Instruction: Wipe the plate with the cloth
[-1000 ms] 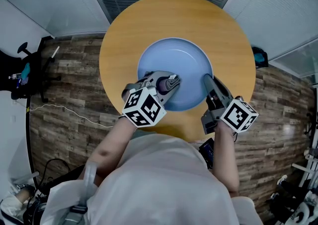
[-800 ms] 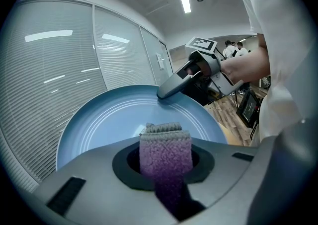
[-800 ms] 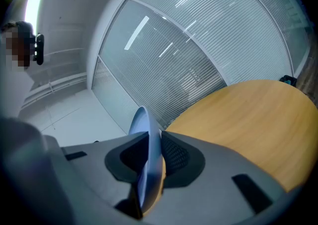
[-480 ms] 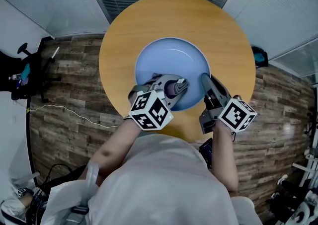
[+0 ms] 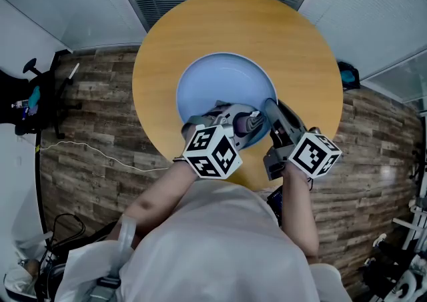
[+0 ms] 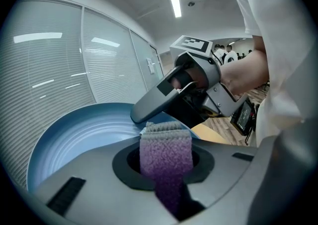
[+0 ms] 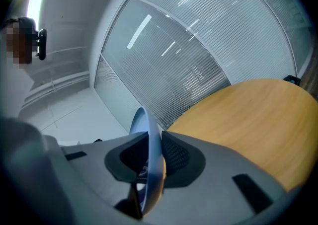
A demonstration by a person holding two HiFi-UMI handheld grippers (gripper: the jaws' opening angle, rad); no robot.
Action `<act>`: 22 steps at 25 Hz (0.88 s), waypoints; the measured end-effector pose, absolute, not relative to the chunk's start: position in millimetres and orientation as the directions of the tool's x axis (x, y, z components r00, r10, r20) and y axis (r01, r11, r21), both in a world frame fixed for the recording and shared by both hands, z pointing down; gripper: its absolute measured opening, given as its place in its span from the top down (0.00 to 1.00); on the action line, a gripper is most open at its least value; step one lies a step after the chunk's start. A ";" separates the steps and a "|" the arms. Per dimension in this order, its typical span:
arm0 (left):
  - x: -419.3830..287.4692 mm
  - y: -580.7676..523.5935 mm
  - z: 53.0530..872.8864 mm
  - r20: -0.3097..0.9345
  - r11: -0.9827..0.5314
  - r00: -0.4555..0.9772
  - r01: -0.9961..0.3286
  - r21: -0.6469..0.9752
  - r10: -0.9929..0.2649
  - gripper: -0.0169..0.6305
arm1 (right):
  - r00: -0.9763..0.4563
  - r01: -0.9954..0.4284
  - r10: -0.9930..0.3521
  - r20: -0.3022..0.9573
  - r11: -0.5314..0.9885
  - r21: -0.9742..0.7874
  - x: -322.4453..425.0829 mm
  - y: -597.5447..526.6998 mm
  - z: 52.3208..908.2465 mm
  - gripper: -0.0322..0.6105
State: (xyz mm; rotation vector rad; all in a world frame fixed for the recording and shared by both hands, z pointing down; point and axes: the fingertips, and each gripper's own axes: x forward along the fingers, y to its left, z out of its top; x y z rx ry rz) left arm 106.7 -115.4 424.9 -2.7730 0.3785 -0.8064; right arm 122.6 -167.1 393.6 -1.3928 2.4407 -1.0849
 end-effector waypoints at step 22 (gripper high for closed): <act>81.6 -123.0 434.1 0.484 -0.932 0.798 -0.283 -0.226 -0.360 0.85 | -0.542 -0.700 -0.812 0.218 0.293 -0.651 134.3 -166.6 394.7 0.83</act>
